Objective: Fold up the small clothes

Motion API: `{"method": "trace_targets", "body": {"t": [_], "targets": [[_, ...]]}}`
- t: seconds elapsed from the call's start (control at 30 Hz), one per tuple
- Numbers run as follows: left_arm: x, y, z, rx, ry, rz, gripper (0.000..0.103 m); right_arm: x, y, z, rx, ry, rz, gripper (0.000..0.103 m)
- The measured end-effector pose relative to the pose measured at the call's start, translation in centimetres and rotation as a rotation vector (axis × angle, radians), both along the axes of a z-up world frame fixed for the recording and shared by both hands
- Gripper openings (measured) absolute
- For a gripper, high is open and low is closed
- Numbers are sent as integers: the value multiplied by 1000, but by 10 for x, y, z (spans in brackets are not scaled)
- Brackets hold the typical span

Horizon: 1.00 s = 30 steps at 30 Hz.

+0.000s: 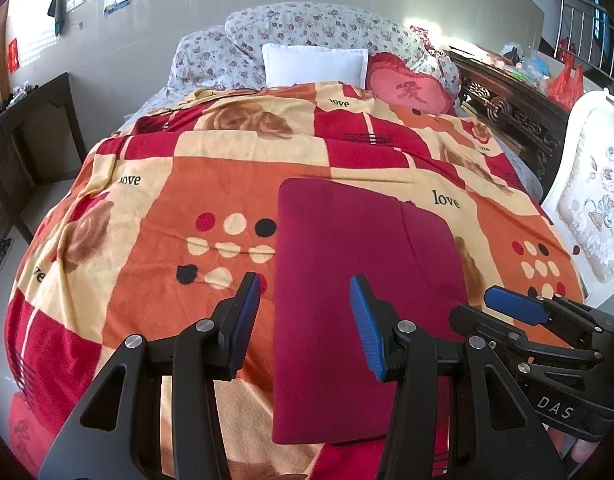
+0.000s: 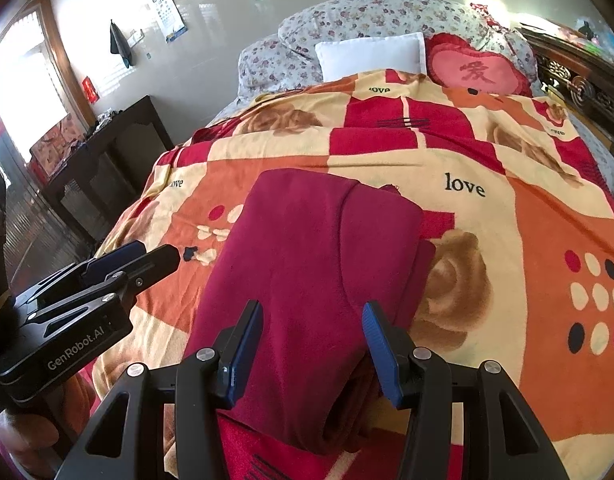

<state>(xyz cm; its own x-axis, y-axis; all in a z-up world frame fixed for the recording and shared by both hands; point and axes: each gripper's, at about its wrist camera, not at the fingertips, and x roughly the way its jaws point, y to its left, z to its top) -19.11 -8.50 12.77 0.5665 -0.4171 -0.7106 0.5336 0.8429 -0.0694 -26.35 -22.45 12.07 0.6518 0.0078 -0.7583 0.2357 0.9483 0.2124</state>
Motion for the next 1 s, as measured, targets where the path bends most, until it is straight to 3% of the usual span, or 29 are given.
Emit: {"method": "trace_targets", "body": {"t": [1.0], "targets": [[-2, -5, -11, 17, 23, 0, 46, 6, -2, -11, 27, 26, 7, 50]]}}
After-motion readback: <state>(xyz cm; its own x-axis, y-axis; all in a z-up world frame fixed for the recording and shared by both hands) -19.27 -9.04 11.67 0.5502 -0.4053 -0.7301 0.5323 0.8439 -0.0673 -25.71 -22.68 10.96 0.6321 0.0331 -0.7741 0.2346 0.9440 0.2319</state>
